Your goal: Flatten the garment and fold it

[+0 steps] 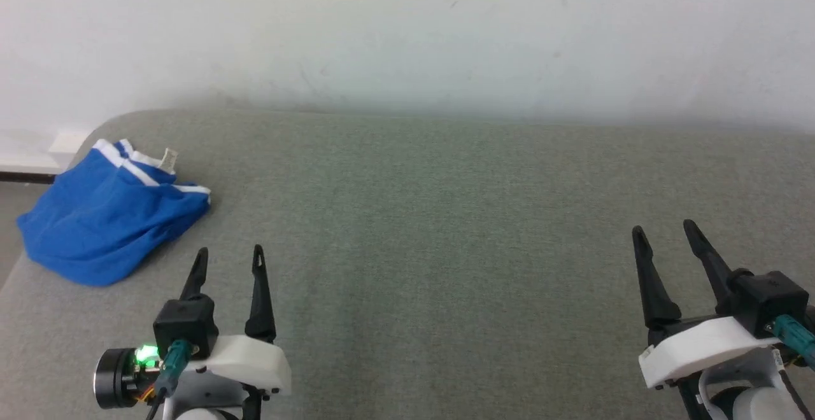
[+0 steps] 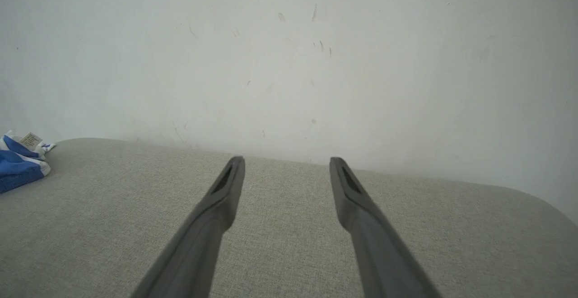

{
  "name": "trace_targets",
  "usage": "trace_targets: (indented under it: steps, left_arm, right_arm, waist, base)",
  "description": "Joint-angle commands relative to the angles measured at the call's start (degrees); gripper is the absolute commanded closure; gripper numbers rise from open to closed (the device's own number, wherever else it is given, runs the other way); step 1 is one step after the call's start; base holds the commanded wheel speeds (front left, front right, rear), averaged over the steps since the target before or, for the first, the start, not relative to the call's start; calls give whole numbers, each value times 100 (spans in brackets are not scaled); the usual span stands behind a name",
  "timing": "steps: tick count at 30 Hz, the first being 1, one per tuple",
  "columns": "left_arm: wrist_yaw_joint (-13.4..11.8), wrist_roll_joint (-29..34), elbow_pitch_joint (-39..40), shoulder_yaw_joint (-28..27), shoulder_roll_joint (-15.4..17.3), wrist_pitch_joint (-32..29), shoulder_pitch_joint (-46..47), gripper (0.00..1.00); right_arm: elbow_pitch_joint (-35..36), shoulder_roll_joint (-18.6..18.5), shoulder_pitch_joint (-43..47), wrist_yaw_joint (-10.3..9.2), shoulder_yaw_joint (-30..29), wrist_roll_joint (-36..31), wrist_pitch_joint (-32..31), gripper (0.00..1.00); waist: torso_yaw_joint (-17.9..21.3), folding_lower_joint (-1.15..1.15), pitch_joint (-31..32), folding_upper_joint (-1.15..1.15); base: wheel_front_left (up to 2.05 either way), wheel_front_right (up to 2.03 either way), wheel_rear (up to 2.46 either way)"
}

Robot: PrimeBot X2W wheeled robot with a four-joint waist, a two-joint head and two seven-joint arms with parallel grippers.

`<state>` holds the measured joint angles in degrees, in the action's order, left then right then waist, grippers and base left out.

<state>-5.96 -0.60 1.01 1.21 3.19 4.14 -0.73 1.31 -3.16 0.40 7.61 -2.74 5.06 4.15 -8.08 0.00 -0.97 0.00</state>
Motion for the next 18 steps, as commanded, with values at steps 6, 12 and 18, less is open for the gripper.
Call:
trace_targets:
  steps: [6,12,18]
  left_arm:
    - [-126,-67,51,-24,-12,113,20,0]
    - [-237,-107,77,-20,-13,185,22,0]
    - [-365,-153,94,-27,-15,257,-11,0]
  right_arm:
    - [74,11,111,-4,-46,82,114,0]
    - [109,12,151,-5,-99,126,186,0]
    - [142,13,164,-5,-131,167,258,0]
  waist:
    - [-401,0,-54,0]
    - [-730,0,-110,0]
    - [-966,0,-162,0]
  base:
    - [0,0,0]
    - [0,0,0]
    - [0,0,0]
